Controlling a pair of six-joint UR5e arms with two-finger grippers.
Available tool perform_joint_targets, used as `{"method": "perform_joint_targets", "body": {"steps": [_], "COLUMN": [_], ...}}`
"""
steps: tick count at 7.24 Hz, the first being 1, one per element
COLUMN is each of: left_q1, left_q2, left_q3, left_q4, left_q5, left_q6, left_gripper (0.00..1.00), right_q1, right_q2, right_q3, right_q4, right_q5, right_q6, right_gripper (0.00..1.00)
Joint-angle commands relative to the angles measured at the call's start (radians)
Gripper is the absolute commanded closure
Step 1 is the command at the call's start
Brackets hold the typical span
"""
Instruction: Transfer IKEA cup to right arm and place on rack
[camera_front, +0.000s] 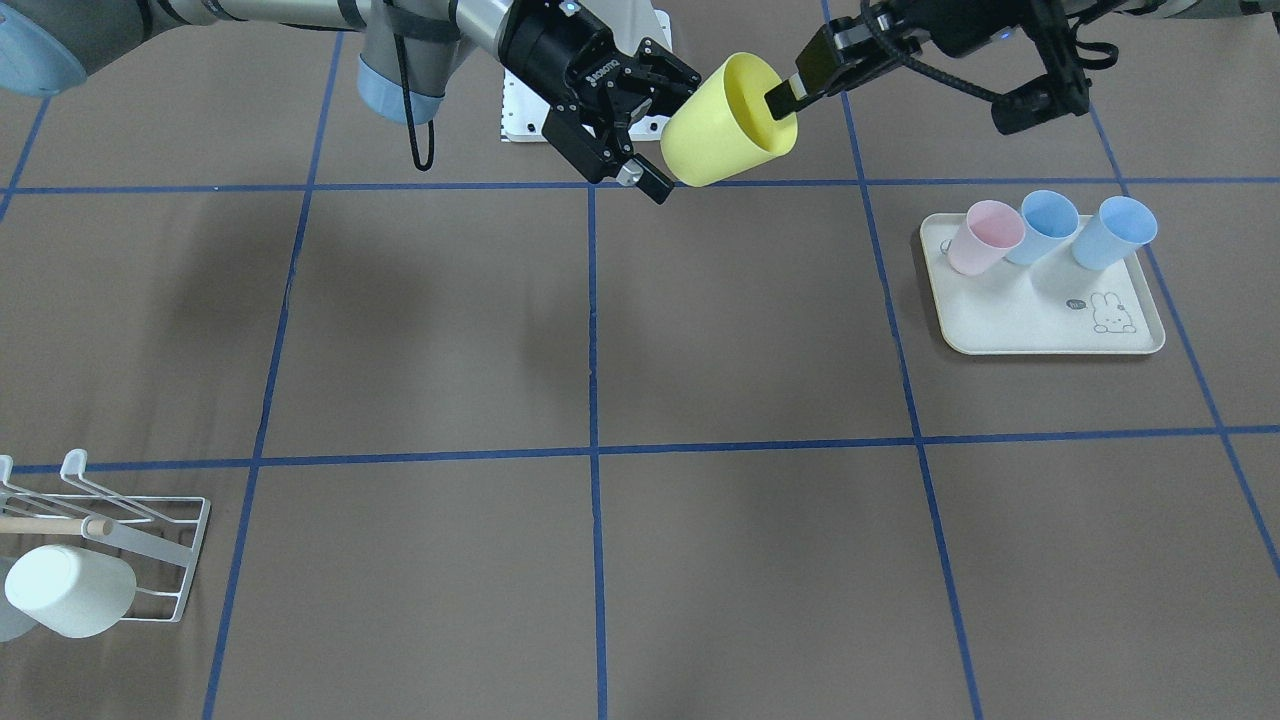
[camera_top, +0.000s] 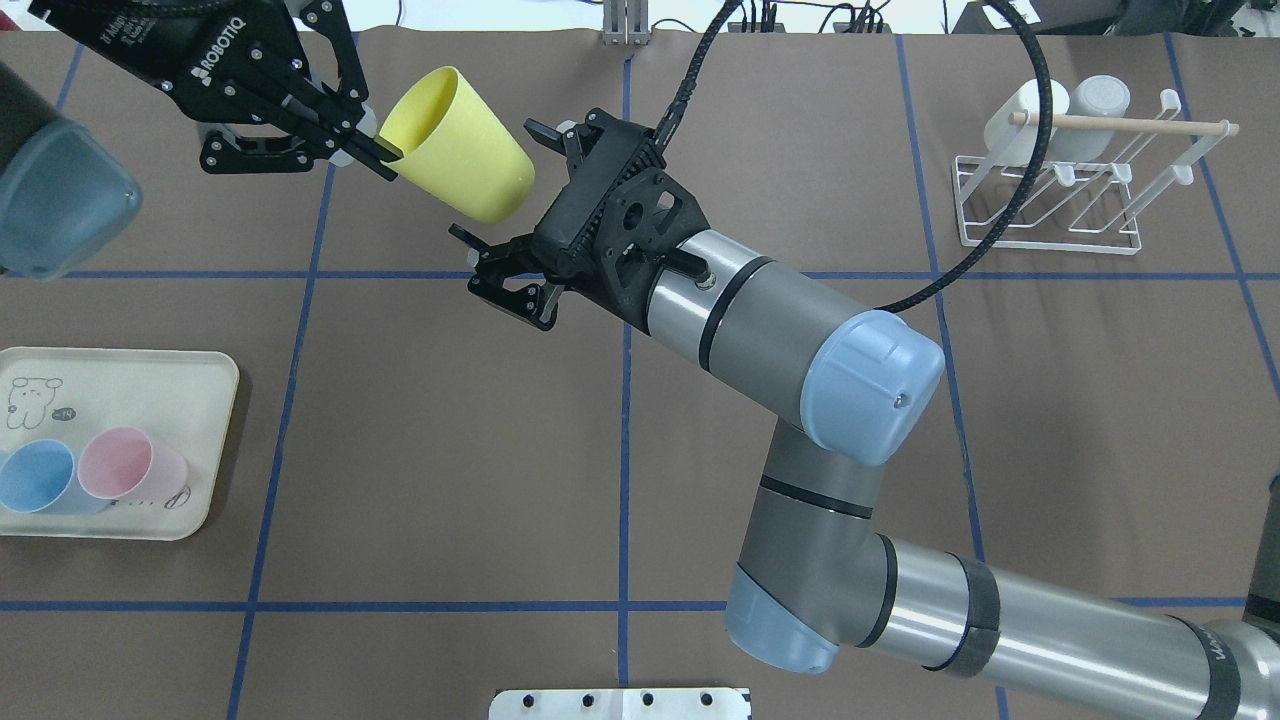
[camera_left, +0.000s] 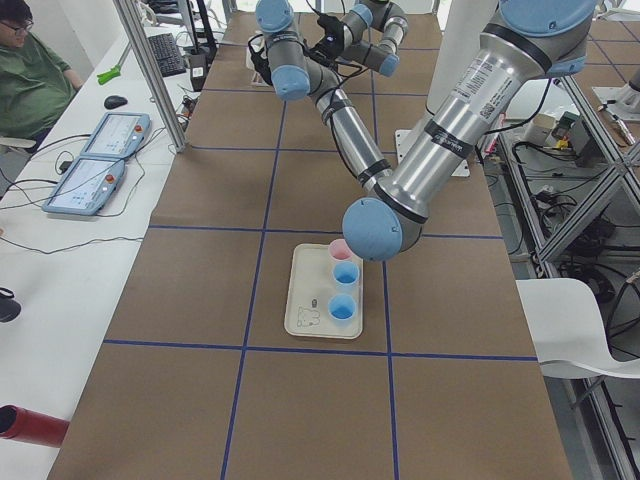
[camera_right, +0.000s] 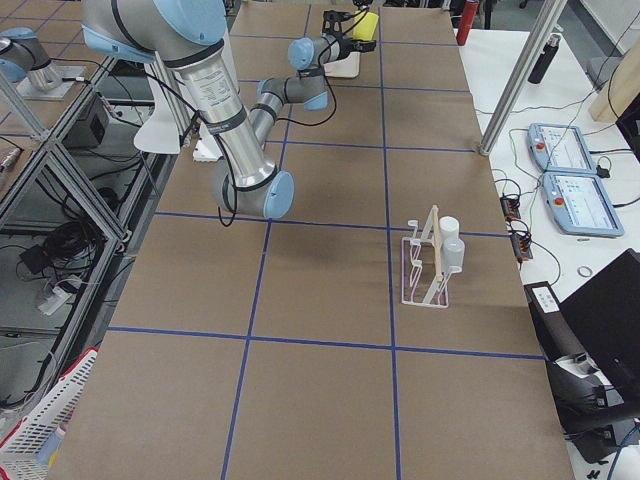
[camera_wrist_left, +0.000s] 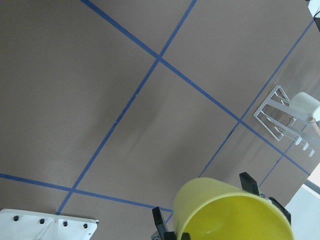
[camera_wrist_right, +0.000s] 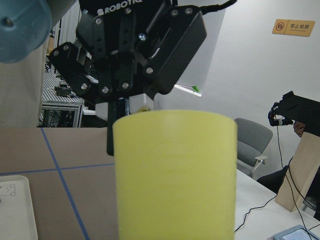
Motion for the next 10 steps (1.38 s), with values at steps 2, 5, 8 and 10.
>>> {"method": "perform_joint_targets", "body": {"steps": [2,5,8,10], "left_q1": [0.008,0.008,0.014,0.018], "left_q2": [-0.006,-0.006,-0.006,-0.006], "left_q3": [0.002,0.002,0.002,0.003], "left_q4": [0.000,0.000,0.000,0.000], "left_q5": [0.002,0.002,0.002,0.003], "left_q6": [0.002,0.002,0.003,0.003], "left_gripper": [1.00,1.00,1.00,1.00], "right_q1": [0.000,0.000,-0.002,-0.003], "right_q2": [0.000,0.000,0.000,0.000], "right_q3": [0.000,0.001,0.001,0.001], "right_q4": [0.000,-0.003,-0.002,-0.002], "right_q5": [-0.014,-0.024,-0.024,-0.024], "right_q6": [-0.003,-0.006,-0.006,-0.037], "right_gripper": [0.02,0.17,0.17,0.13]}}
